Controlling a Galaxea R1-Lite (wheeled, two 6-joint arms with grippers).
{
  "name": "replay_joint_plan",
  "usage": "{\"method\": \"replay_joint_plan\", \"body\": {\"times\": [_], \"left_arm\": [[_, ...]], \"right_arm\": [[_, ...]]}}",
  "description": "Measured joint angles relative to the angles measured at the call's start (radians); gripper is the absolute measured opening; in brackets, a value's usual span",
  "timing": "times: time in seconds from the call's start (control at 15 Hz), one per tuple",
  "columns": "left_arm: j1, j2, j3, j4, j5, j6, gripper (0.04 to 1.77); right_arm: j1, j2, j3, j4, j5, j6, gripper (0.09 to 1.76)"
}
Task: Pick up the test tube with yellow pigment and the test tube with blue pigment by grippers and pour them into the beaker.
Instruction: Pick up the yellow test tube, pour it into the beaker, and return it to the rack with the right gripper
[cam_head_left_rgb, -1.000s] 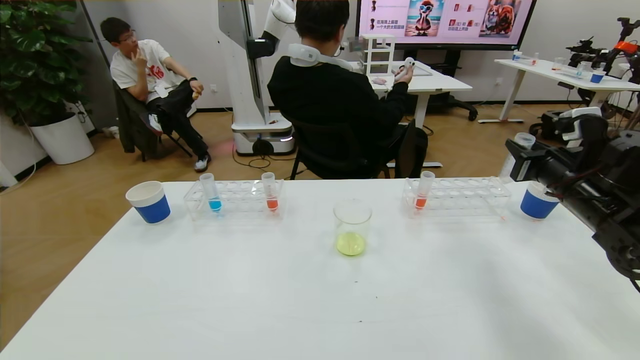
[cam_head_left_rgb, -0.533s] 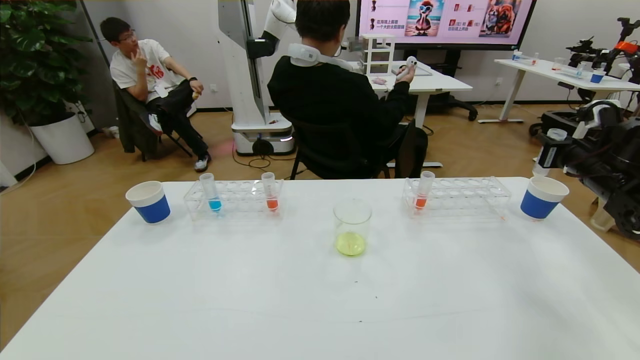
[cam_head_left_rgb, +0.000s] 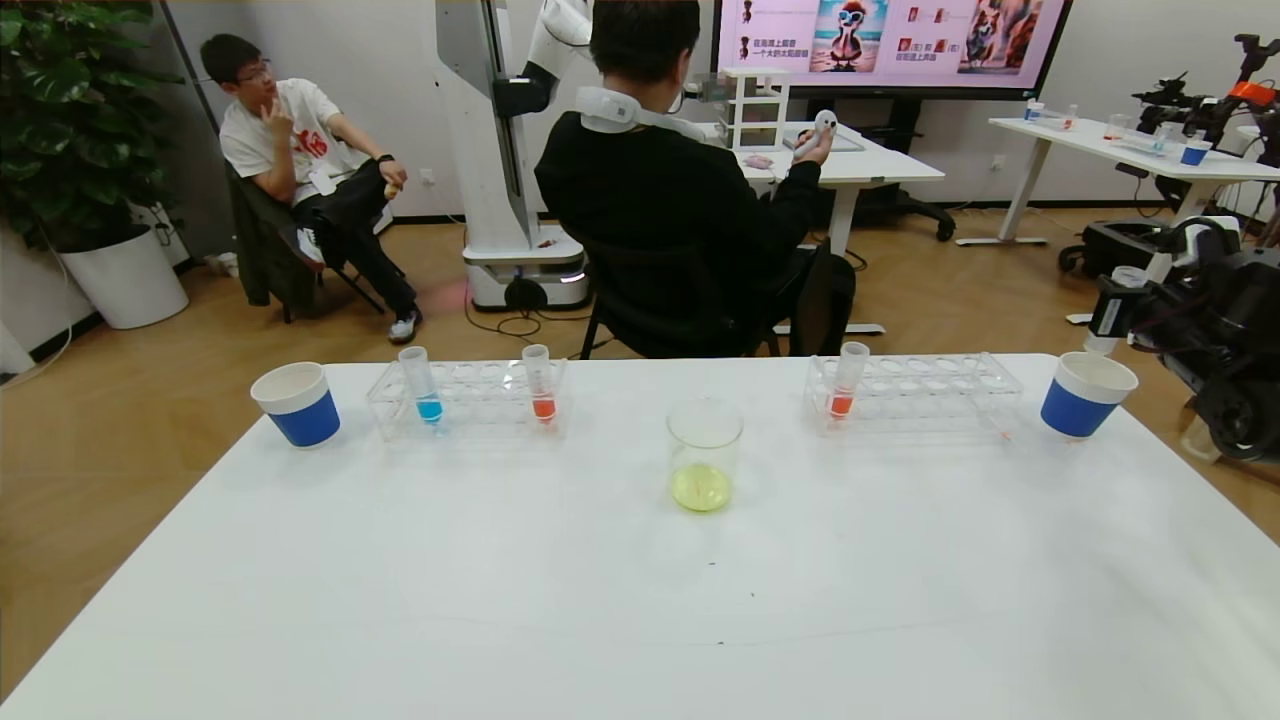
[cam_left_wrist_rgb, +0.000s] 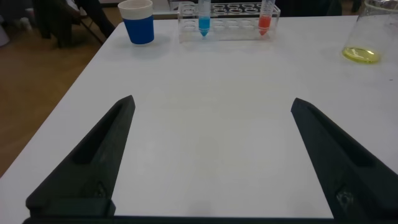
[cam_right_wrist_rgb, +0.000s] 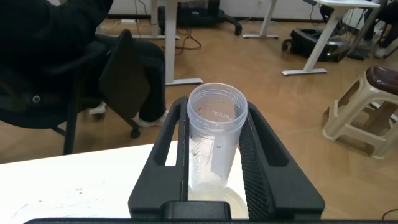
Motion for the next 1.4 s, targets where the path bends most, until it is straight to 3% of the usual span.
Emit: {"method": "replay_joint_plan", "body": {"times": [0.4, 1.13, 1.4], "left_arm": [[0.000, 0.000, 0.000, 0.000, 0.000, 0.000, 1.75], [0.000, 0.000, 0.000, 0.000, 0.000, 0.000, 1.75], [0.000, 0.000, 0.000, 0.000, 0.000, 0.000, 1.75]], "right_arm": [[-0.008, 0.065, -0.033, -0.003, 0.001, 0.002, 0.50], [-0.014, 0.081, 0.037, -0.019, 0.001, 0.008, 0.50], [-0.016, 0.087, 0.030, -0.101, 0.004, 0.005, 0.50]]}}
